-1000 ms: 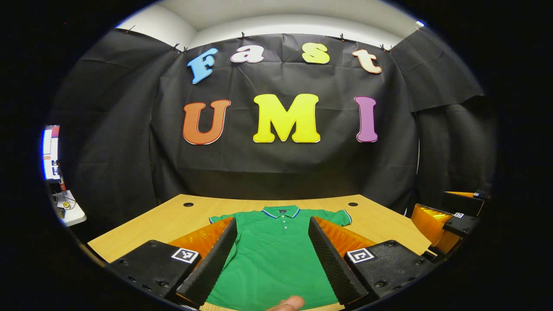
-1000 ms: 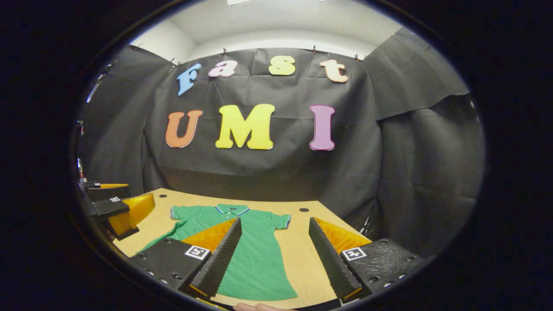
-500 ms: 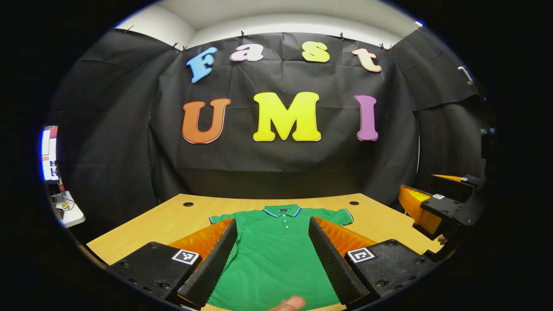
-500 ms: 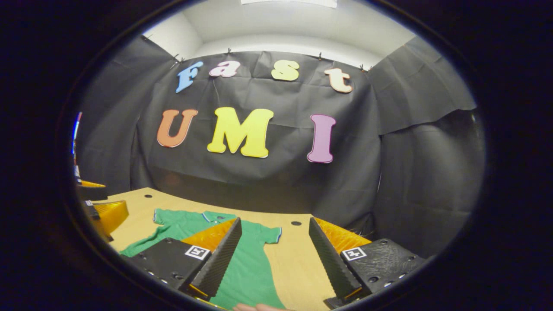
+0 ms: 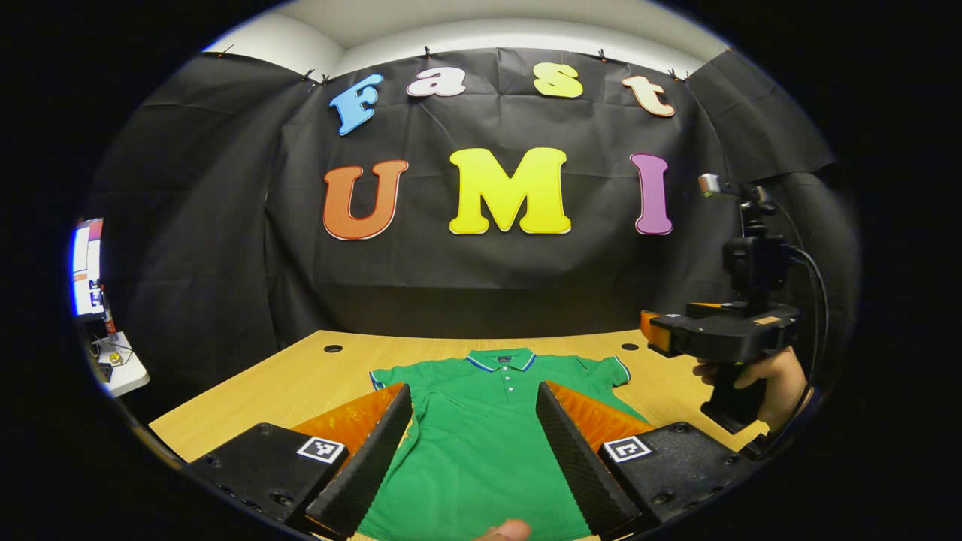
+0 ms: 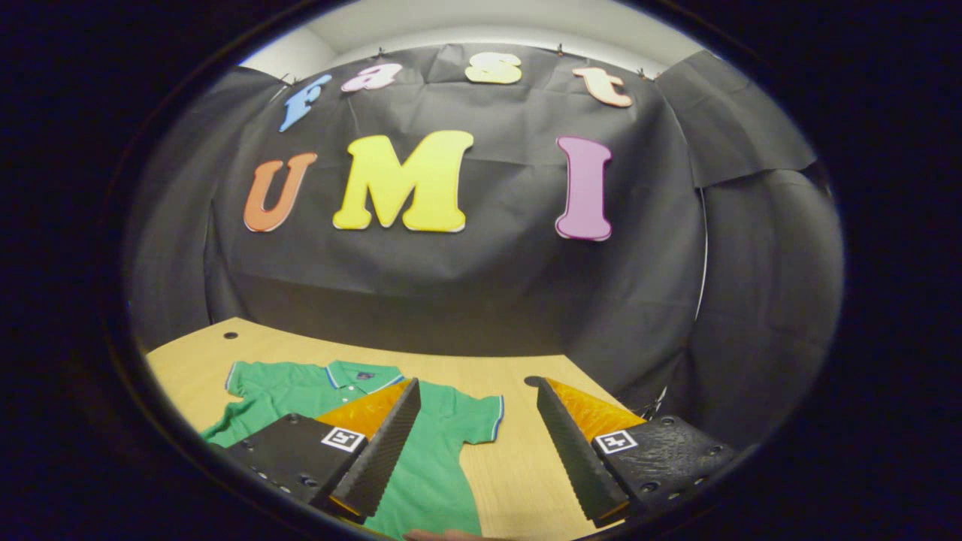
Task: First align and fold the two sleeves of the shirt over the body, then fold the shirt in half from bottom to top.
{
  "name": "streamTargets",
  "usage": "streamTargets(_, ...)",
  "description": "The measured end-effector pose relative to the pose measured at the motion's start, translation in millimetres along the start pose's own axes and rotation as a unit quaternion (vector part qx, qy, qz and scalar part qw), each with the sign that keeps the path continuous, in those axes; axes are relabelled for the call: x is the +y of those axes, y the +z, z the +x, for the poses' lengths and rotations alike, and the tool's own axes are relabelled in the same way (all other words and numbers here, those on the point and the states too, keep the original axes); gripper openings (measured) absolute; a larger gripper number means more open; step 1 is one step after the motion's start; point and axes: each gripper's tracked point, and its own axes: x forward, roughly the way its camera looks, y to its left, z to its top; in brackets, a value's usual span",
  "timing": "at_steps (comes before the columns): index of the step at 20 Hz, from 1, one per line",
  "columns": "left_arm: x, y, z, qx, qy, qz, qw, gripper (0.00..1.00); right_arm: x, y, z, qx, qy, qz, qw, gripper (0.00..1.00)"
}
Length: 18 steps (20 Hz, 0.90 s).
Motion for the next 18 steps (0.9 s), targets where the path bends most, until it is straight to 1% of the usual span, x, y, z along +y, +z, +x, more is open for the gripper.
streamTargets(1, -0.7, -0.7, 1.5, 0.001, -0.004, 0.001, 1.000, 1.00, -3.7, -7.4, 17.9, 0.020, -0.005, 0.010, 1.000, 0.97)
streamTargets(2, -1.2, -0.9, 1.8, 0.001, -0.008, 0.004, 1.000, 1.00, -8.1, -18.2, 35.6, 0.039, -0.012, 0.015, 0.999, 0.93)
streamTargets(3, 1.0, -1.6, 1.8, 0.002, -0.005, 0.006, 1.000, 1.00, -11.0, -27.0, 51.8, 0.058, -0.017, 0.019, 0.998, 0.96)
streamTargets(4, 4.7, -2.2, 1.3, 0.002, -0.001, 0.007, 1.000, 1.00, -14.0, -38.0, 68.3, 0.078, -0.026, 0.026, 0.996, 0.95)
streamTargets(6, 12.8, -0.9, 4.8, 0.001, 0.009, 0.008, 1.000, 1.00, -17.6, -58.9, 93.0, 0.113, -0.035, 0.036, 0.992, 0.96)
streamTargets(7, 17.2, -0.1, 6.8, 0.000, 0.013, 0.008, 1.000, 1.00, -15.6, -68.5, 103.4, 0.127, -0.033, 0.038, 0.991, 0.95)
streamTargets(8, 22.2, -0.4, 9.5, 0.001, 0.018, 0.007, 1.000, 1.00, -13.8, -80.5, 112.8, 0.144, -0.031, 0.033, 0.989, 0.96)
streamTargets(12, 38.5, -5.9, 14.2, 0.012, 0.034, -0.002, 0.999, 1.00, -17.5, -111.7, 138.3, 0.188, -0.048, 0.032, 0.981, 0.95)
streamTargets(14, 44.6, -8.7, 17.3, 0.017, 0.042, -0.007, 0.999, 1.00, -15.8, -127.3, 147.4, 0.210, -0.045, 0.045, 0.976, 0.95)
streamTargets(16, 47.1, -11.8, 21.1, 0.022, 0.045, -0.009, 0.999, 1.00, -14.8, -144.8, 153.9, 0.237, -0.041, 0.046, 0.970, 0.94)
streamTargets(17, 47.9, -14.4, 23.4, 0.025, 0.047, -0.008, 0.999, 1.00, -17.8, -149.8, 158.5, 0.244, -0.045, 0.043, 0.968, 0.92)
streamTargets(18, 49.6, -17.2, 25.6, 0.028, 0.049, -0.006, 0.998, 1.00, -18.9, -153.0, 160.2, 0.246, -0.046, 0.038, 0.968, 0.85)
